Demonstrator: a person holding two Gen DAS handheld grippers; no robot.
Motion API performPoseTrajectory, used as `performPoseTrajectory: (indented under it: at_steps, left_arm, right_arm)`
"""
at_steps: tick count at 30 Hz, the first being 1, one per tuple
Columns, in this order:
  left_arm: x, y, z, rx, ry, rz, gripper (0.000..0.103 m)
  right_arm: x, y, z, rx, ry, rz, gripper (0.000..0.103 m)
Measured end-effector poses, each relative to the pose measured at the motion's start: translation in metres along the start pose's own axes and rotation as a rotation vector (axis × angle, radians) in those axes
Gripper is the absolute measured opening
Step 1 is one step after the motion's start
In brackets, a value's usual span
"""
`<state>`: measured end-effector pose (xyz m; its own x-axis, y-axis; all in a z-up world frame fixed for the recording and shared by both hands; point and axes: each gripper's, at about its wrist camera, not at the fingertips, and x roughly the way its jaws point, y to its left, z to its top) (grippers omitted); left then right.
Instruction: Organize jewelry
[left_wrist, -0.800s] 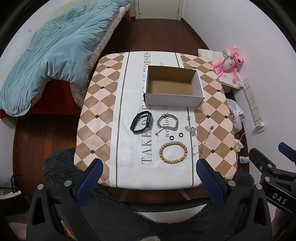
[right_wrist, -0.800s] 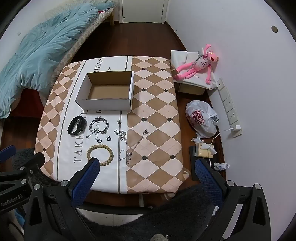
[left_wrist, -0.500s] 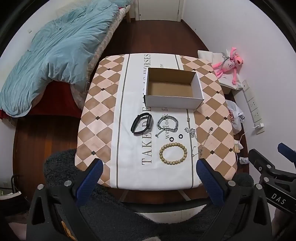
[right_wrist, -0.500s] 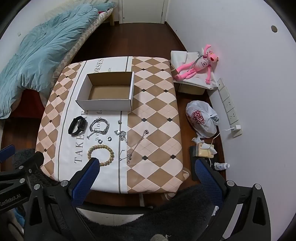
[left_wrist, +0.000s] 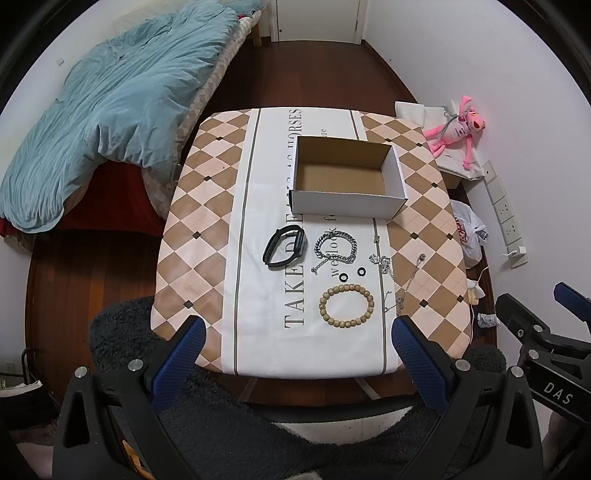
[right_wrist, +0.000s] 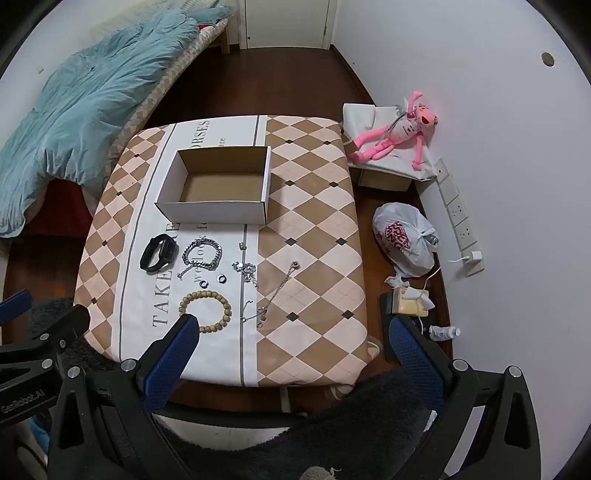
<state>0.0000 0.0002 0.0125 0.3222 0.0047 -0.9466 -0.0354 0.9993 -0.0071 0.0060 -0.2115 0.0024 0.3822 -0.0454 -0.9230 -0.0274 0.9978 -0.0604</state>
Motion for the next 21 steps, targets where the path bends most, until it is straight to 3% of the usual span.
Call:
performPoseTrajectory:
  at_steps: [21]
  left_arm:
    - [-0.0054, 0.0018, 0.0015, -0.003, -0.014, -0.008, 0.103]
  right_arm:
    - [-0.0095, 0.0004, 0.0026, 0.001, -0.019, 0.003, 0.103]
